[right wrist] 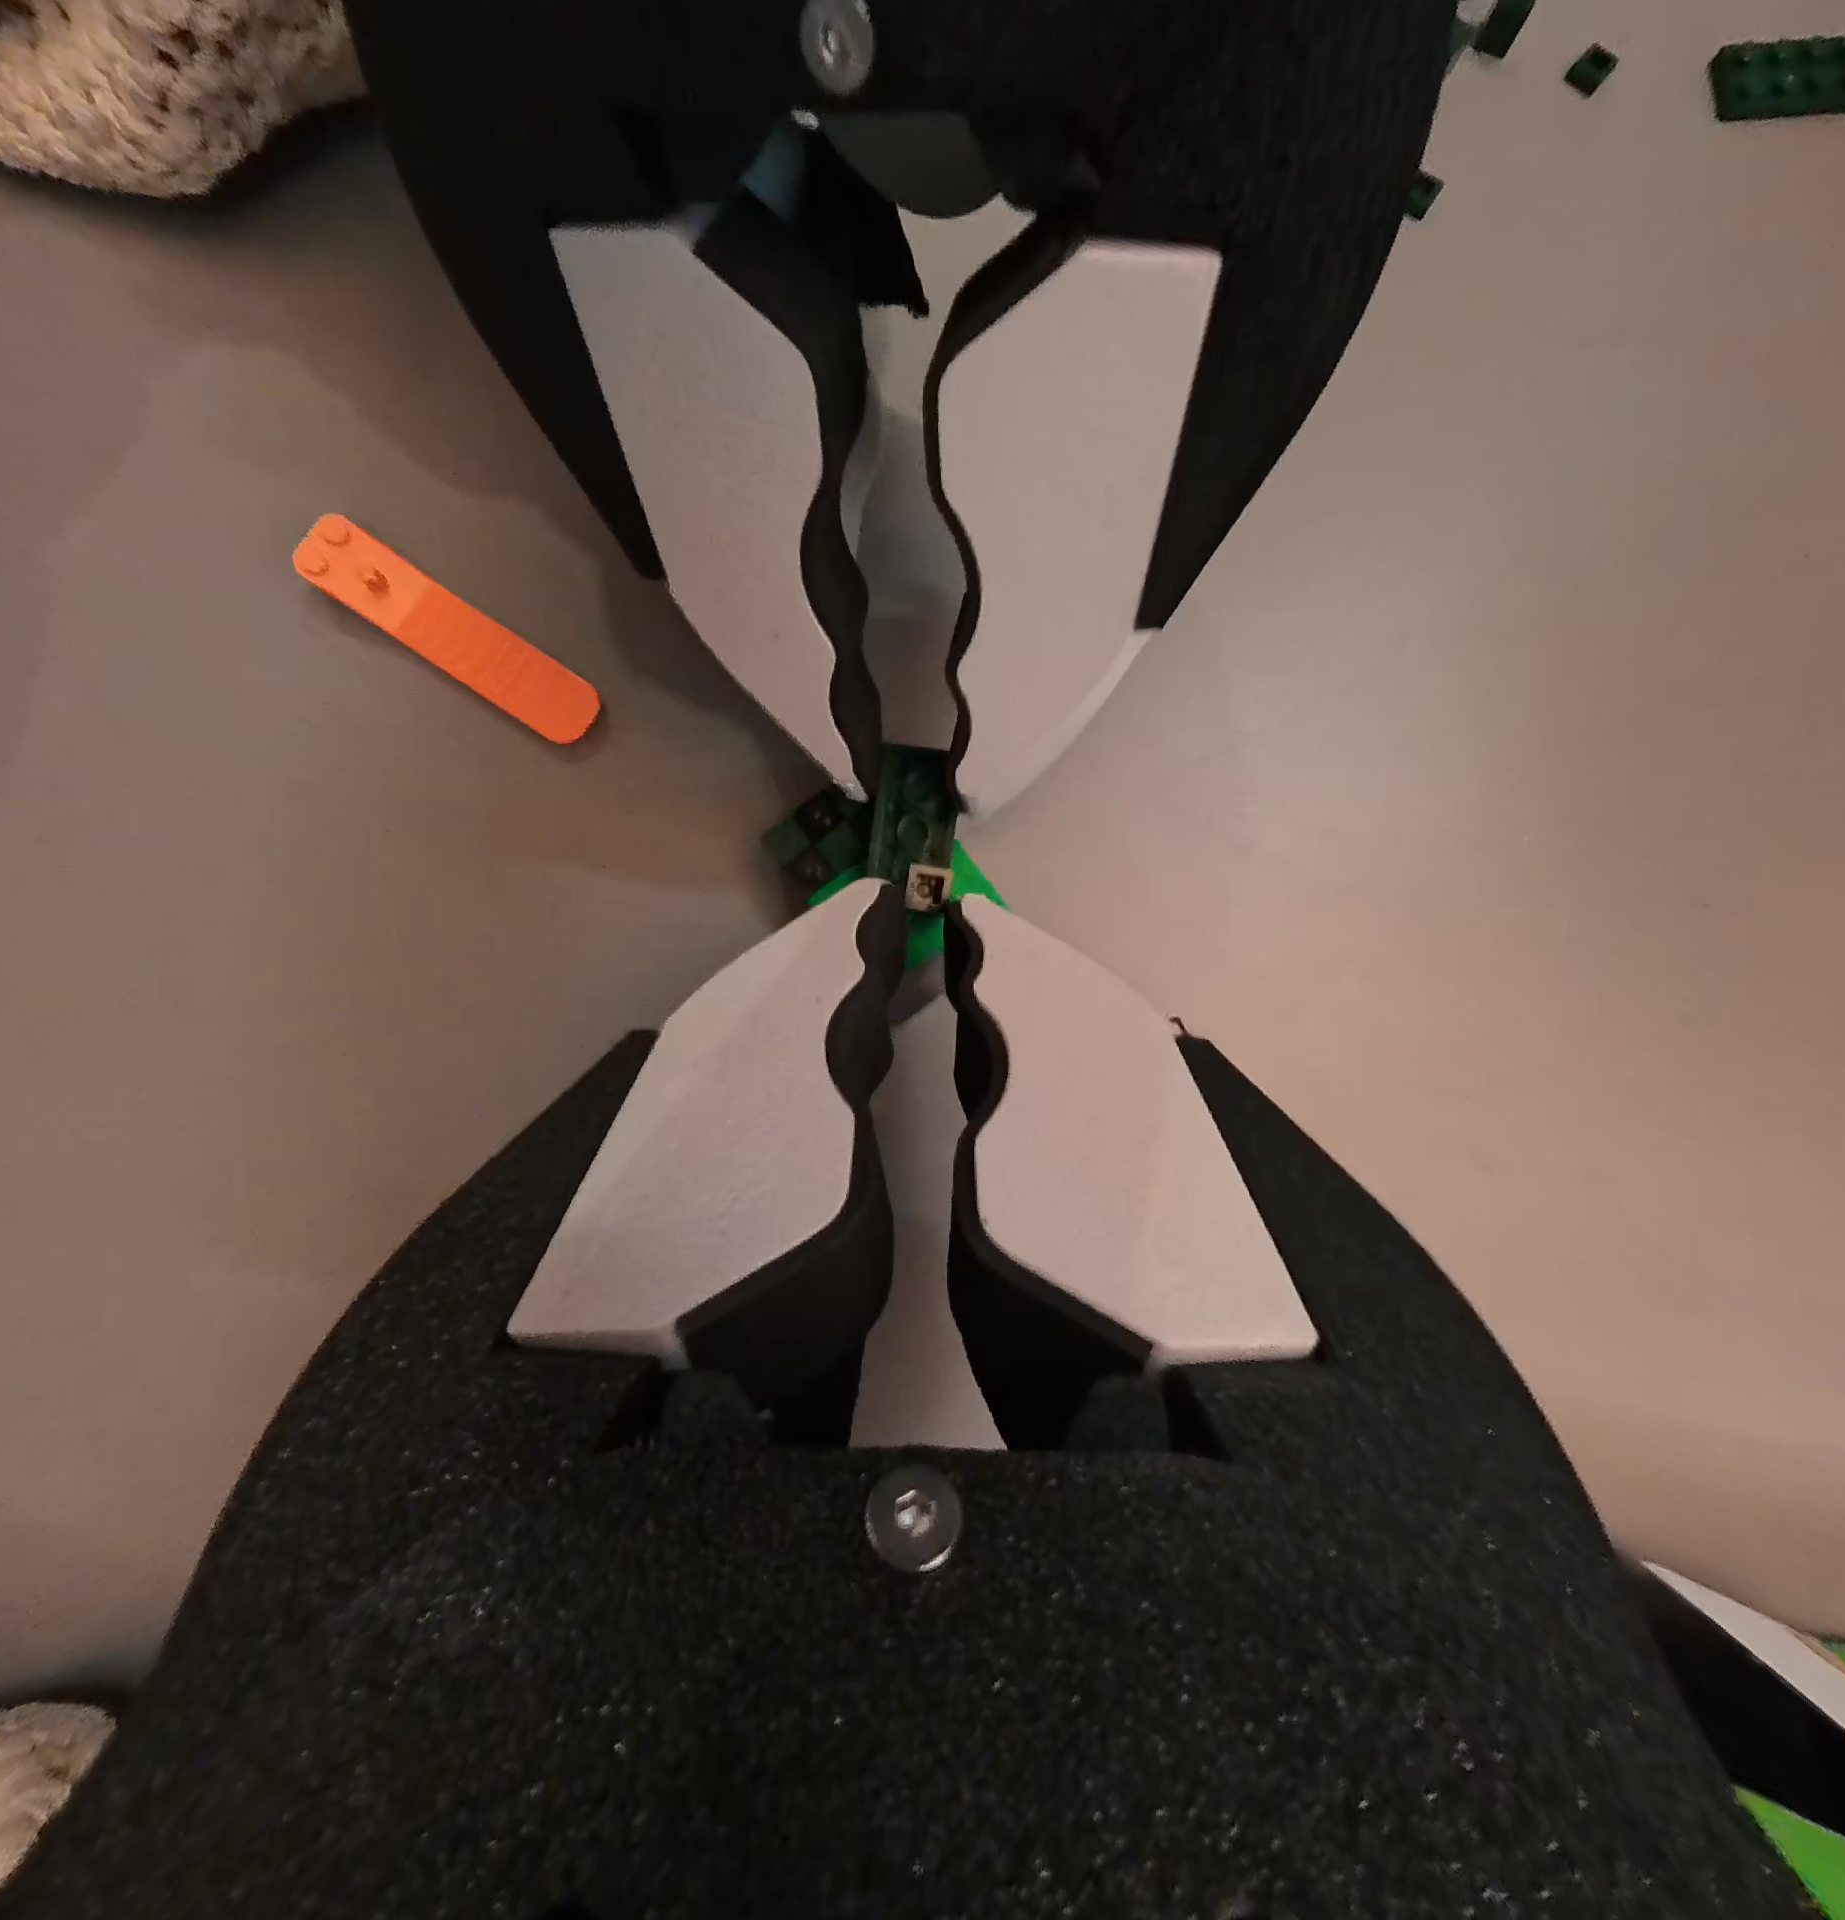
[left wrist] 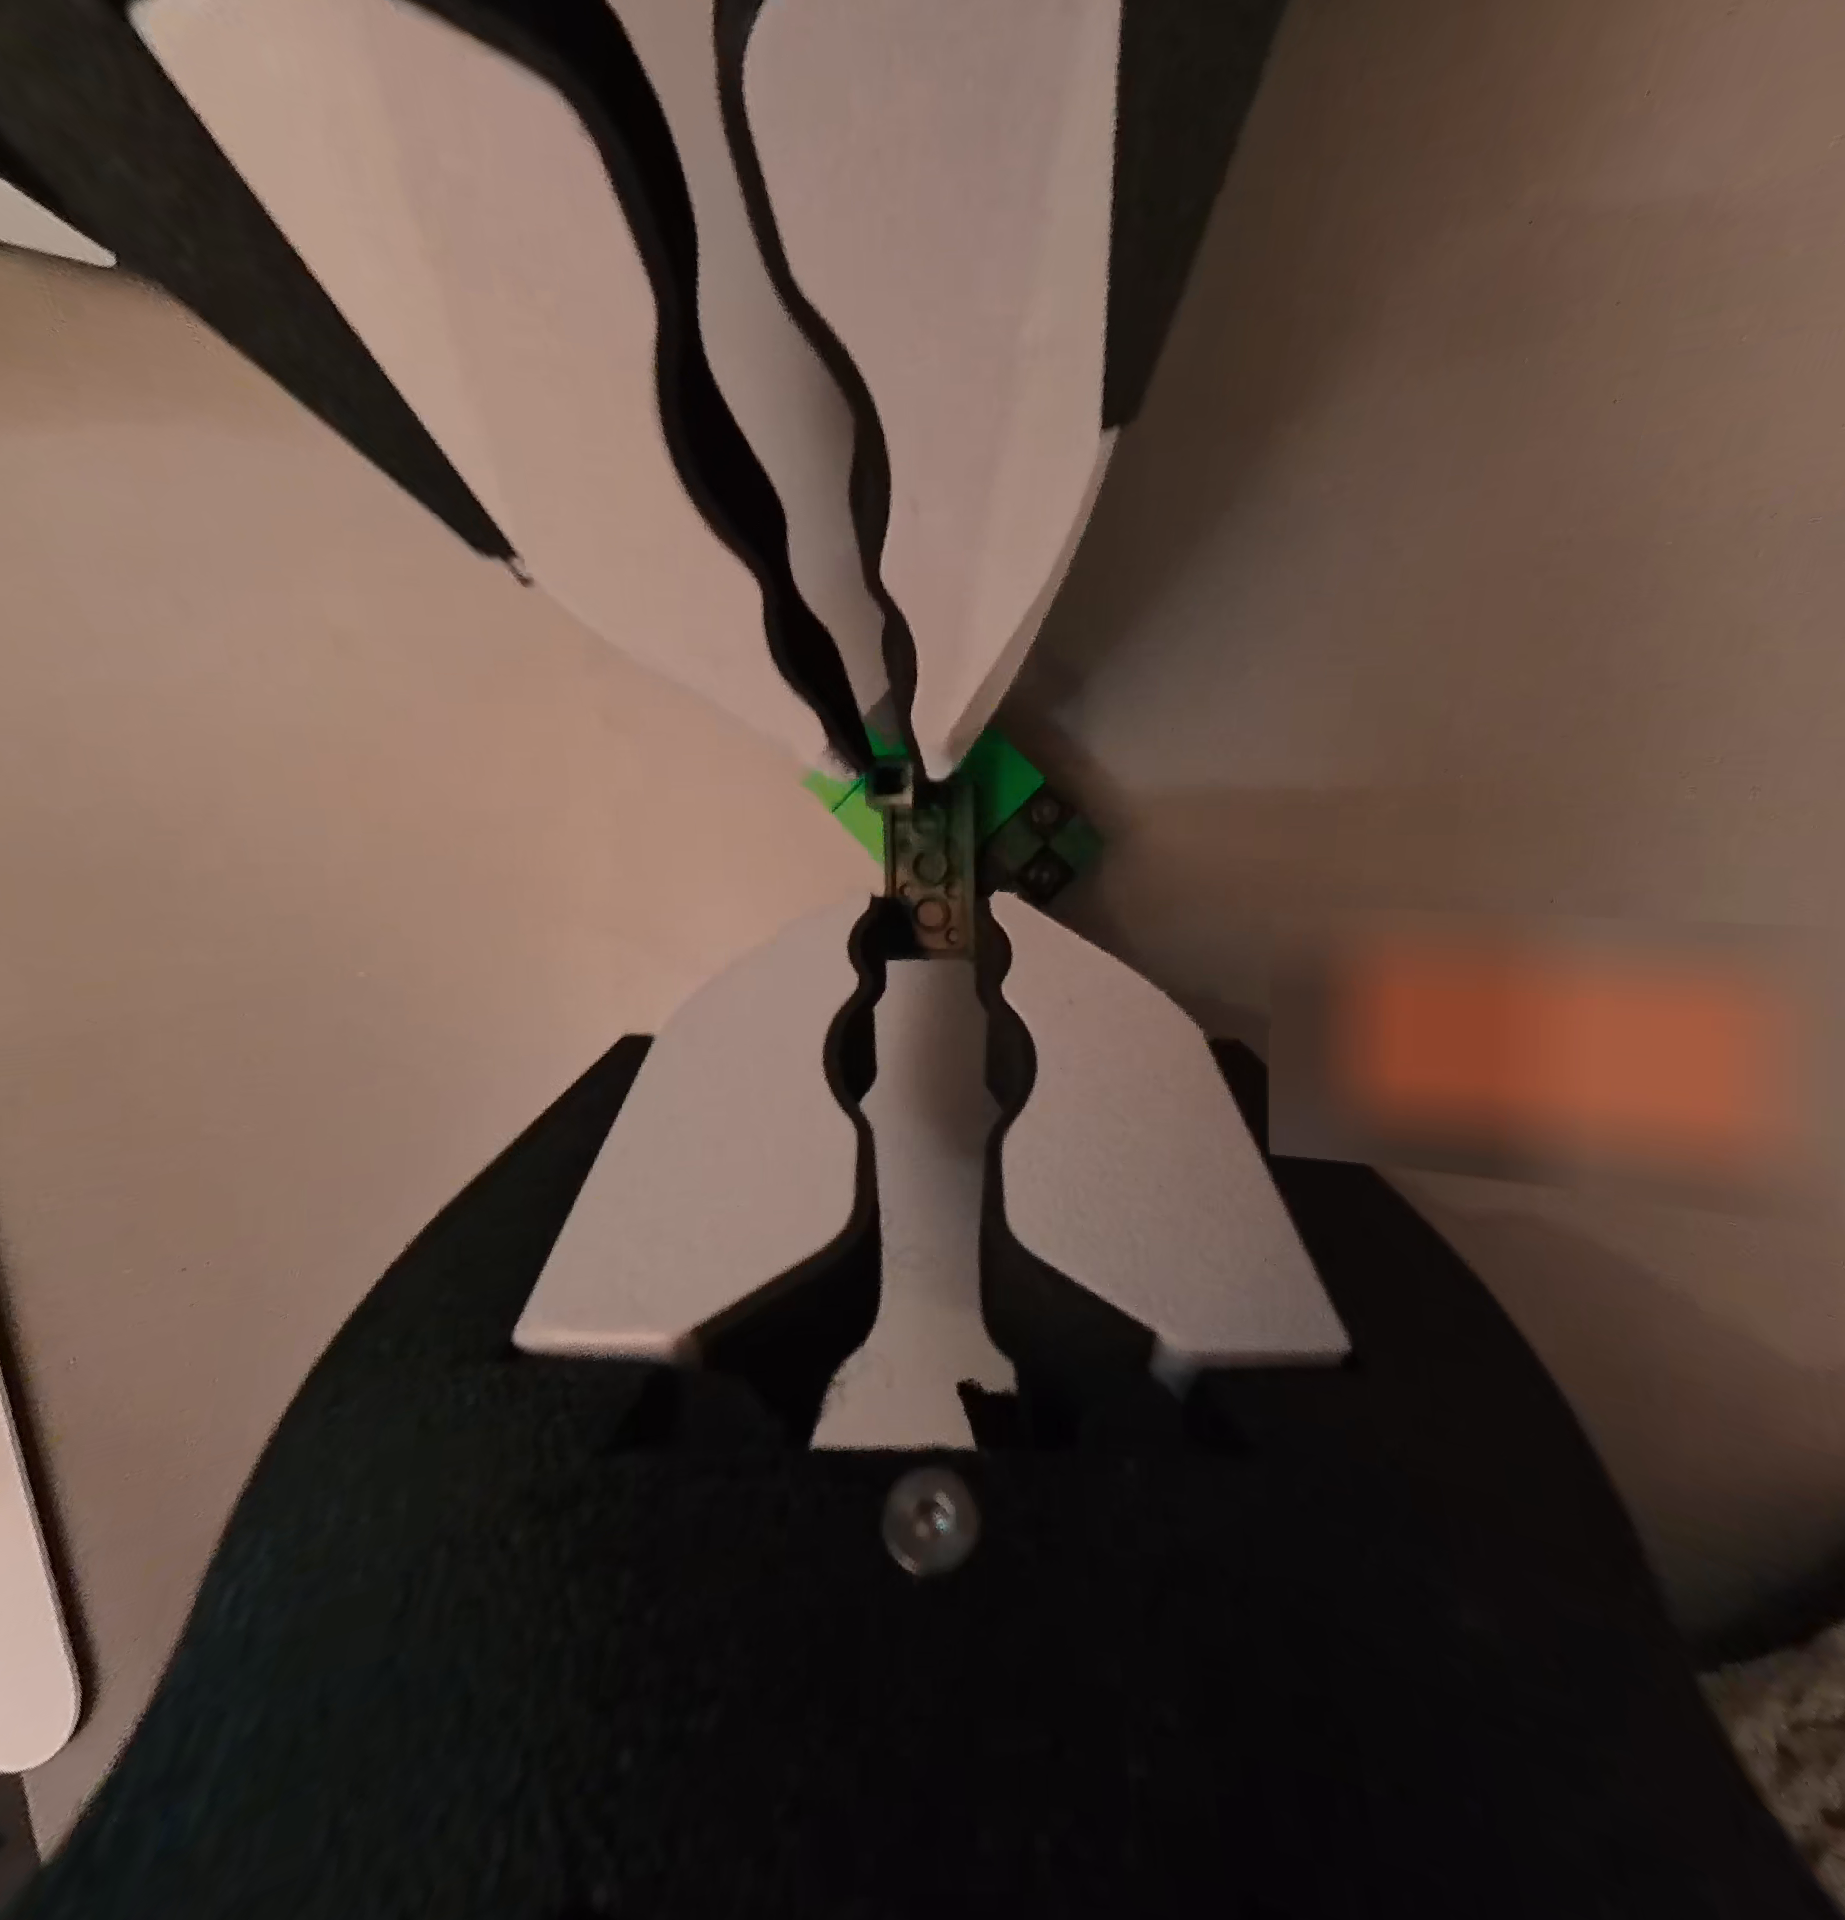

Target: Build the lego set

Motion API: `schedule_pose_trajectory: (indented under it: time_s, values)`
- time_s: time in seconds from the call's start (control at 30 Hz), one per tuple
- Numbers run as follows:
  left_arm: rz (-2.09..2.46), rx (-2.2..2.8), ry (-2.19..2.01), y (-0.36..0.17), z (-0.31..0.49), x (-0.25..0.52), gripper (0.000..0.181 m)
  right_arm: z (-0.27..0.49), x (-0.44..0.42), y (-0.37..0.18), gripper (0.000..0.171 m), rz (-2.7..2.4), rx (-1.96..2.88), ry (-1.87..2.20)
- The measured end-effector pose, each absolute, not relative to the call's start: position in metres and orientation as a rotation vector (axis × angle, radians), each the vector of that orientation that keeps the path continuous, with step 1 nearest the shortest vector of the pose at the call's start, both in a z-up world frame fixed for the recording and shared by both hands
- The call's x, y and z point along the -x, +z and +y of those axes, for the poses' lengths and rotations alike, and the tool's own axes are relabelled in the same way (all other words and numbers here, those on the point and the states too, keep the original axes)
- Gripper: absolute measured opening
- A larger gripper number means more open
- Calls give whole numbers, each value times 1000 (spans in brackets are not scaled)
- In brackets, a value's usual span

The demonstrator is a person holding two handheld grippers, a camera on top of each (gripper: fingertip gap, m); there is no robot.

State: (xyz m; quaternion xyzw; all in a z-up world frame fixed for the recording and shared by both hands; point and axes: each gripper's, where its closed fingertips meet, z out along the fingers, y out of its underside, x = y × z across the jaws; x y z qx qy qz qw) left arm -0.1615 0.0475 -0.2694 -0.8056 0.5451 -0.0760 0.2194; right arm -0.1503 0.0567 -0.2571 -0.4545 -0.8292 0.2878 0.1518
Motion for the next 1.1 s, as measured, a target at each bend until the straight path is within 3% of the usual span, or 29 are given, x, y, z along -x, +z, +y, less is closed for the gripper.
schedule_pose_trajectory:
  time_s: [0.4,0.7,1.1]
  values:
    - [1338,2025,-133,-225,19,163,17,42,157,-226,7,-2259,1116,1015]
    - [1412,1957,-65,-260,-49,167,17,-40,150,-236,7,-2273,796,1101]
    - [1398,2028,-45,-268,-62,160,17,-52,147,-251,7,-2225,914,936]
